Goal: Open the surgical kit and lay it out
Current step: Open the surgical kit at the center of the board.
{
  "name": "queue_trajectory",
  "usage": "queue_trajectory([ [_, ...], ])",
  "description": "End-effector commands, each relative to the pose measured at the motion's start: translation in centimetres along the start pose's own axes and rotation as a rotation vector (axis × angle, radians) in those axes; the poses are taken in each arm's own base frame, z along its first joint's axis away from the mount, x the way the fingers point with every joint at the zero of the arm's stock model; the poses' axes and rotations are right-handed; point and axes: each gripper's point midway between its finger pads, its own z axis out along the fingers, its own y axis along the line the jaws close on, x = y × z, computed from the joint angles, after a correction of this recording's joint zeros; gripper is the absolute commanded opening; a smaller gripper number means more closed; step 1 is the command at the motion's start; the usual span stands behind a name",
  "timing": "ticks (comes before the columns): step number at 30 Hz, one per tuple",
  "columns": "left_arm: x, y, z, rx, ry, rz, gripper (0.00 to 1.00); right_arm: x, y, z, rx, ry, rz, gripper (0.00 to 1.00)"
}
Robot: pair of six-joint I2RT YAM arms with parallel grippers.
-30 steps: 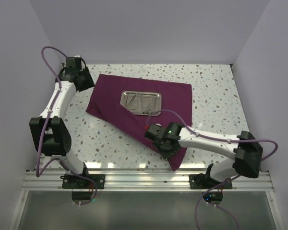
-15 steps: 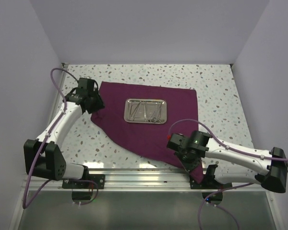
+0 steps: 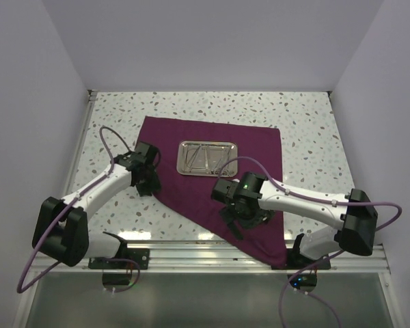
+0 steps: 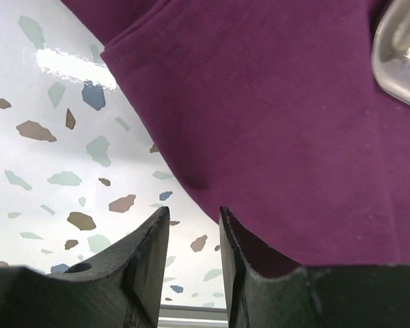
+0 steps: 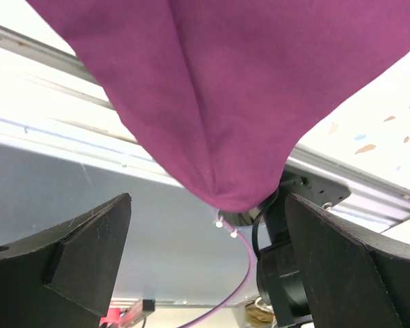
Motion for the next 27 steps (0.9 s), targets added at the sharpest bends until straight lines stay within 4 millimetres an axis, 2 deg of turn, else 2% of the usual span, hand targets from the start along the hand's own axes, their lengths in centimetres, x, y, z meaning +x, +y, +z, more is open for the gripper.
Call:
queue_trajectory([
  [1, -0.8, -0.4, 1.1, -0.022, -0.042, -0.041, 0.38, -1.0, -0.3, -0.3, 0.031, -0.025, -0.038, 0.98],
  [4, -0.4, -0.3, 1.9, -0.031, -0.050, -0.040, 0.38, -0.9, -0.6, -0.1, 0.040, -0.025, -0.045, 0.98],
  [6, -1.1, -0.5, 2.2, -0.022, -0.090, -0.037, 0.40, -0.7, -0.5, -0.1, 0.037, -0.023, -0.045, 0.98],
  [9, -2.1, -0.7, 2.3, -0.026, -0.135, -0.041, 0.47, -0.5, -0.3, 0.0, 0.023, -0.013, -0.038, 0.98],
  [13, -2.3, -0.6, 2.9, -0.034, -0.147, -0.042, 0.55, -0.4, -0.3, 0.0, 0.021, -0.010, -0.035, 0.98],
  [17, -2.1, -0.1, 4.0, -0.060, -0.148, -0.034, 0.54, -0.4, -0.3, 0.0, 0.021, -0.007, -0.035, 0.98],
  [20, -2.1, 0.2, 4.7, -0.076, -0.149, -0.029, 0.48, -0.4, -0.4, 0.0, 0.029, -0.003, -0.042, 0.98],
  [22, -2.1, 0.2, 4.9, -0.080, -0.150, -0.026, 0.41, -0.4, -0.4, -0.1, 0.031, 0.000, -0.044, 0.98],
  [23, -2.4, 0.0, 4.8, -0.079, -0.156, -0.027, 0.35, -0.4, -0.4, -0.1, 0.031, 0.000, -0.043, 0.99],
  [24, -2.6, -0.2, 4.7, -0.076, -0.159, -0.026, 0.26, -0.5, -0.4, -0.1, 0.031, 0.000, -0.043, 0.98],
  [27, -3.7, -1.0, 3.3, -0.068, -0.173, -0.022, 0.10, -0.5, -0.3, -0.1, 0.030, 0.002, -0.046, 0.98],
])
